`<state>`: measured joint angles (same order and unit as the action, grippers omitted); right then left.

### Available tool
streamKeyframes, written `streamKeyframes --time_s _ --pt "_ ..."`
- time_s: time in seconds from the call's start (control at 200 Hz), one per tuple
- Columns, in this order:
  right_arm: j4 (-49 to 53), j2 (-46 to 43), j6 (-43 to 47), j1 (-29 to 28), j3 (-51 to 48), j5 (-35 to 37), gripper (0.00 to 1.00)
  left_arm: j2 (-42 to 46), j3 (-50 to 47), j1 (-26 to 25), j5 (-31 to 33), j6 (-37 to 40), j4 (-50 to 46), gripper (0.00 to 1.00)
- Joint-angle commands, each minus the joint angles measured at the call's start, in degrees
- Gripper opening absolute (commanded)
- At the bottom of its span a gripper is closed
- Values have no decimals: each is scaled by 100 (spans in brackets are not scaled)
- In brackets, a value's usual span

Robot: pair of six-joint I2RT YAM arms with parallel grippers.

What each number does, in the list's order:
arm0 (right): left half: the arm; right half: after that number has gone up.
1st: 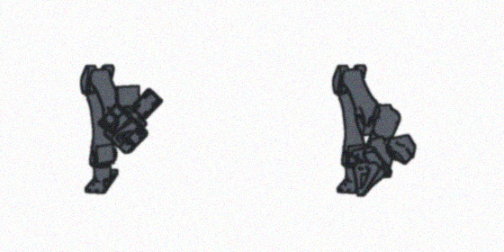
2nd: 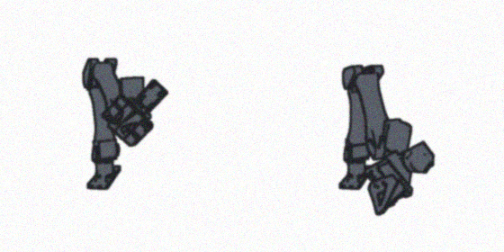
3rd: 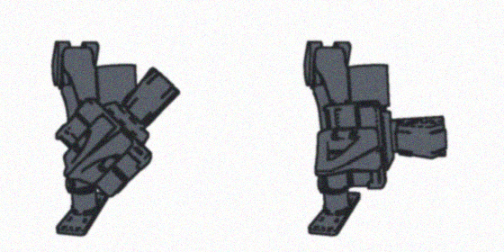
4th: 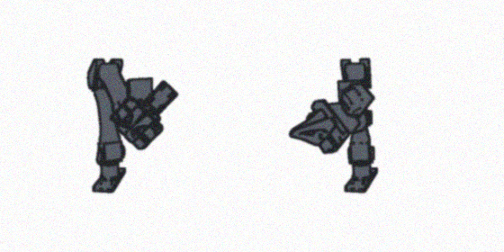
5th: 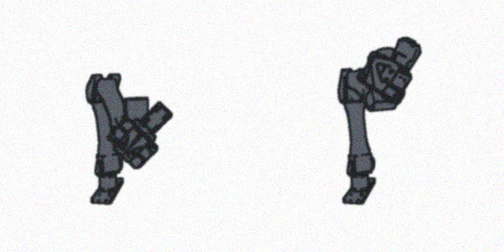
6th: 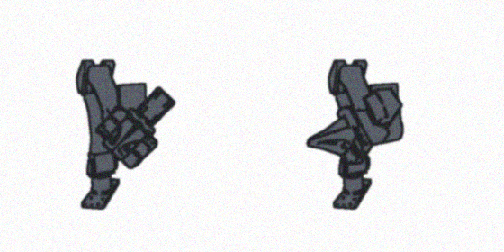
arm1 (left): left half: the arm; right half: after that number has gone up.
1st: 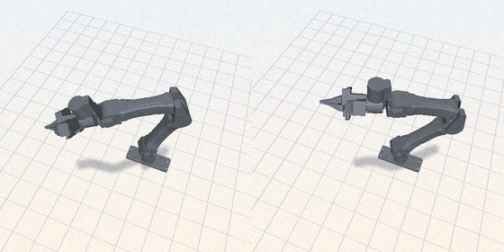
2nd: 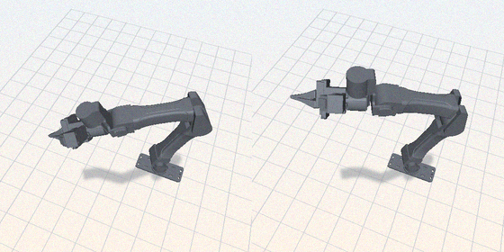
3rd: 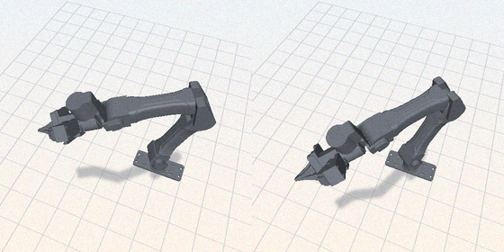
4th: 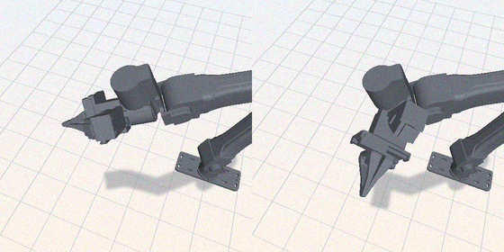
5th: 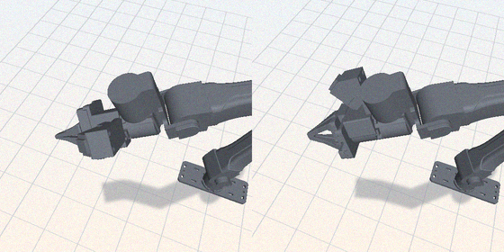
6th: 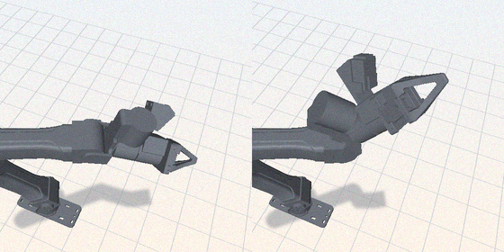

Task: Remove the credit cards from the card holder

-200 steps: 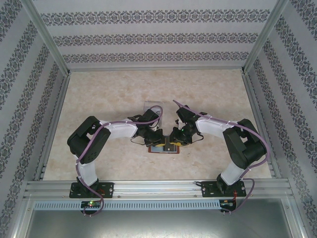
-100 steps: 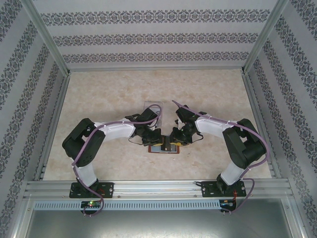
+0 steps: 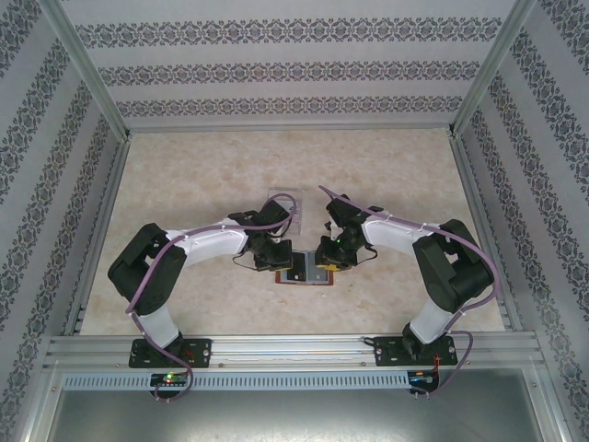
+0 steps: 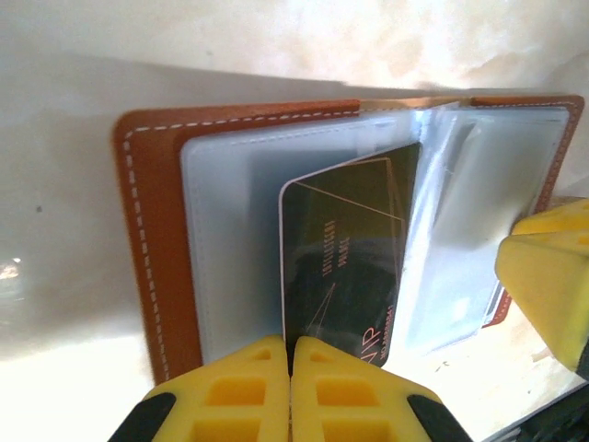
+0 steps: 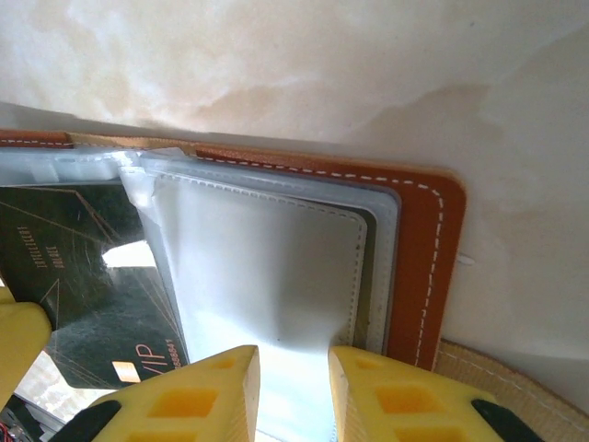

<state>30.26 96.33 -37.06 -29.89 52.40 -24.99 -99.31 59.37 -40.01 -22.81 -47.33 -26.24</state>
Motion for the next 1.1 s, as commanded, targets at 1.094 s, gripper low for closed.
streamKeyframes --time_s 1.094 --pt "283 80 75 -70 -11 236 28 -96 143 46 -654 -100 562 6"
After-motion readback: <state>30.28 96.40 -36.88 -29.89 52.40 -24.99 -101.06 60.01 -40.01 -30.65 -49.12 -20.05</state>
